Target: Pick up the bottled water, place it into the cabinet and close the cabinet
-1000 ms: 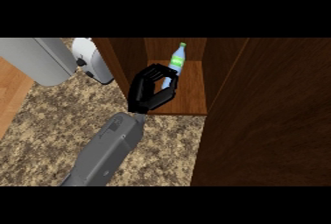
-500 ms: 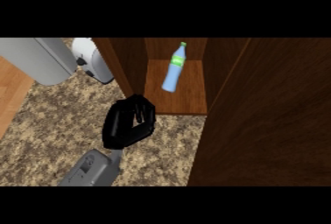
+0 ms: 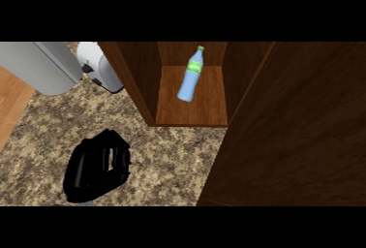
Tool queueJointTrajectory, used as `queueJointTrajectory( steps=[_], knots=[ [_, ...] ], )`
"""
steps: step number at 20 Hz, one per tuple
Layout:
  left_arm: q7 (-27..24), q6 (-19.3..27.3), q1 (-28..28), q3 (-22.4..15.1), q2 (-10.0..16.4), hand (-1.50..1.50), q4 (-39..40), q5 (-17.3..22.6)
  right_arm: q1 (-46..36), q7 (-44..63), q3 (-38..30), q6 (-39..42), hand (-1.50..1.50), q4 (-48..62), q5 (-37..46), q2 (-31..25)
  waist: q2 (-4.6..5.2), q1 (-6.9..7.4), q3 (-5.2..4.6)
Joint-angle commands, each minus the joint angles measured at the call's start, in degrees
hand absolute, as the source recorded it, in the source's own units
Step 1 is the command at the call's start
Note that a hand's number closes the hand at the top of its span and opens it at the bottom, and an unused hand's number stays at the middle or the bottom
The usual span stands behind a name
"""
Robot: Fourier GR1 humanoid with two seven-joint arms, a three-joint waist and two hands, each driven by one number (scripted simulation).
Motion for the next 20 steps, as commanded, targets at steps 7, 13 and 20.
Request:
queueJointTrajectory(
  steps=[7,13,20],
  knots=[
    [-2.9,-5.5,11.9,5.3,4.3,1.50,-6.4,3.2,-18.3,9.0,14.6,-7.1,1.50,9.8,7.6,10.4,0.10,0.47,-0.08],
    [-3.3,-9.1,15.5,8.8,7.9,1.50,-10.1,5.3,-28.9,5.8,12.6,-15.3,1.50,16.3,10.4,10.2,0.16,1.29,-0.12],
    [-4.1,-13.9,16.1,12.8,10.1,1.50,-7.5,7.5,-38.0,8.8,4.0,-22.6,1.50,22.0,5.6,10.1,0.53,1.75,-0.17]
  ],
)
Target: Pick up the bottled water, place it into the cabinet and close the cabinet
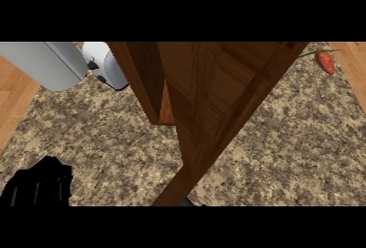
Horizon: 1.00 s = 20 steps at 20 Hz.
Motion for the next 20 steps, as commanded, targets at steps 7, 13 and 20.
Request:
queueJointTrajectory(
  steps=[7,13,20],
  knots=[
    [-1.8,-6.1,3.1,3.4,2.1,1.50,1.2,0.7,-21.3,-7.2,-16.4,-4.8,1.50,32.0,-15.9,9.8,0.60,0.62,0.15],
    [-1.5,-10.0,7.8,8.5,4.9,1.50,-1.0,4.0,-23.5,-12.6,-28.8,8.4,1.50,45.0,-26.2,9.3,0.34,-0.35,0.22],
    [-2.1,-11.7,11.6,9.0,4.2,1.50,-2.6,3.0,-28.4,-22.2,-36.9,17.6,1.50,62.8,-27.8,5.7,0.40,-0.03,0.21]
  ],
)
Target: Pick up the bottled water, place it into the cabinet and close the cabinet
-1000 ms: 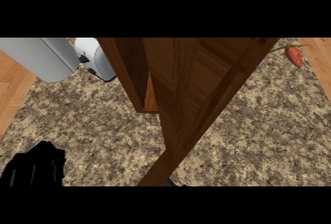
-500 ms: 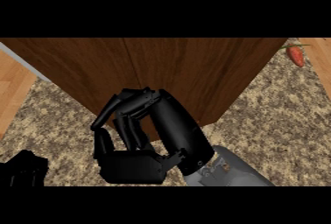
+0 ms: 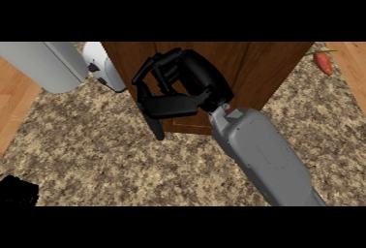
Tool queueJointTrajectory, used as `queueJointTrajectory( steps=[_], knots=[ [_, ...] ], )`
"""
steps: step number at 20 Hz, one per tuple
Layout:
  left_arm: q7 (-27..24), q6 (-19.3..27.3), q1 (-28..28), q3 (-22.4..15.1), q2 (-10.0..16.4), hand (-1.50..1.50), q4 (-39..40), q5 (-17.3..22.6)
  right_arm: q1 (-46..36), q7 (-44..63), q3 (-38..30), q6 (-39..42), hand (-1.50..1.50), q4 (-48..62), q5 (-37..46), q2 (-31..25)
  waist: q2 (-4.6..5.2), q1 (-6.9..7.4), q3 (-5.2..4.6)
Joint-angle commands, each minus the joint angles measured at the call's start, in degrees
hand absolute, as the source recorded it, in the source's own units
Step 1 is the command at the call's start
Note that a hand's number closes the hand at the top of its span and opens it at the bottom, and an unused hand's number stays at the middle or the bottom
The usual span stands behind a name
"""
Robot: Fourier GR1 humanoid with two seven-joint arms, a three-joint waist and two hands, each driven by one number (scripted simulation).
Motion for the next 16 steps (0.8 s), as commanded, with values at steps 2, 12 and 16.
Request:
queueJointTrajectory(
  steps=[2,12,16],
  knots=[
    [0.4,-0.7,-2.0,-0.8,-0.8,1.50,0.2,-1.0,-4.3,-6.4,-6.9,4.7,1.50,14.7,-0.2,-3.2,1.77,0.03,-0.06],
    [2.6,-0.4,-4.5,0.6,-0.2,1.50,0.0,0.3,-5.7,-10.5,-8.6,8.6,1.50,19.0,-1.1,-5.6,2.31,0.31,-0.11],
    [4.1,0.5,-4.6,1.0,0.4,1.50,-1.6,0.7,-4.5,-12.9,-8.9,9.8,1.50,19.5,-1.1,-6.7,2.27,0.35,-0.02]
  ],
)
